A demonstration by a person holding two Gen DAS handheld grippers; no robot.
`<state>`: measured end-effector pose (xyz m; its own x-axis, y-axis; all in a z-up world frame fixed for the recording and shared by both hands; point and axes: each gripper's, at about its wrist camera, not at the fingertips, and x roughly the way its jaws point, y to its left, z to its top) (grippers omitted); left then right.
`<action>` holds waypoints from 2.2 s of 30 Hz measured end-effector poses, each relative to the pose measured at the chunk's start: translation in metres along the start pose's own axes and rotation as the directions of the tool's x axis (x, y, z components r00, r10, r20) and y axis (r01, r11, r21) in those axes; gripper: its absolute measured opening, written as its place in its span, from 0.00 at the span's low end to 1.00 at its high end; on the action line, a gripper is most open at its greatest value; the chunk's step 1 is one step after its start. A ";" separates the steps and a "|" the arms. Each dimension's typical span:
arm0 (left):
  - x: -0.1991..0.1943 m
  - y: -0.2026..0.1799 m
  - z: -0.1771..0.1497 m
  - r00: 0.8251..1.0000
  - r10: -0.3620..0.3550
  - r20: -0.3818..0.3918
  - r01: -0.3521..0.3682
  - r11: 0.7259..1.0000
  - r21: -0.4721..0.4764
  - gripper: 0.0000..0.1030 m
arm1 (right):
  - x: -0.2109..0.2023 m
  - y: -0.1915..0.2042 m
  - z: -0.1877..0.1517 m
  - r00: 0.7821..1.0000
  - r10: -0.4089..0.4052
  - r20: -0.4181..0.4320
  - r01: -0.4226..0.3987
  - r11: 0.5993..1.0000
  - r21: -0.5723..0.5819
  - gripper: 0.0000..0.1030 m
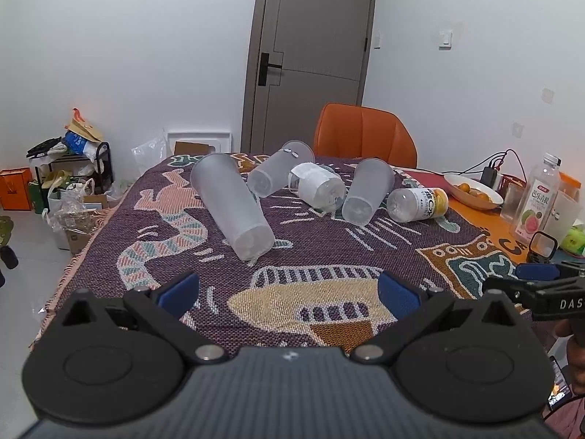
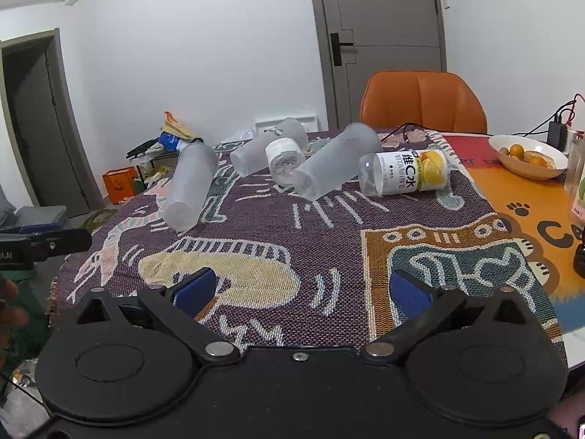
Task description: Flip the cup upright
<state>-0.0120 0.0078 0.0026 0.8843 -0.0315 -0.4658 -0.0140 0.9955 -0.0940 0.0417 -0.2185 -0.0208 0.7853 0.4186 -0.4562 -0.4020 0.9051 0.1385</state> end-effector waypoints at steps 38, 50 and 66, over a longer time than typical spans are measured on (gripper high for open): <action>0.132 -0.049 0.079 0.978 -0.179 -0.105 0.194 0.968 0.160 0.99 | 0.084 -0.080 0.033 0.993 -0.108 -0.051 0.116 0.973 0.200 1.00; 0.194 -0.106 0.112 0.953 -0.249 -0.173 0.291 0.913 0.286 0.98 | 0.097 -0.127 0.048 0.993 -0.117 -0.034 0.122 0.954 0.273 0.98; 0.259 -0.187 0.121 0.922 -0.287 -0.260 0.376 0.826 0.420 0.95 | 0.097 -0.184 0.045 0.988 -0.153 -0.016 0.149 0.930 0.336 0.85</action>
<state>0.2762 -0.1761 0.0059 0.6977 -0.3381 -0.6316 0.5170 0.8479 0.1172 0.2127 -0.3413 -0.0509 0.8298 0.2739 -0.4863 -0.0979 0.9292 0.3563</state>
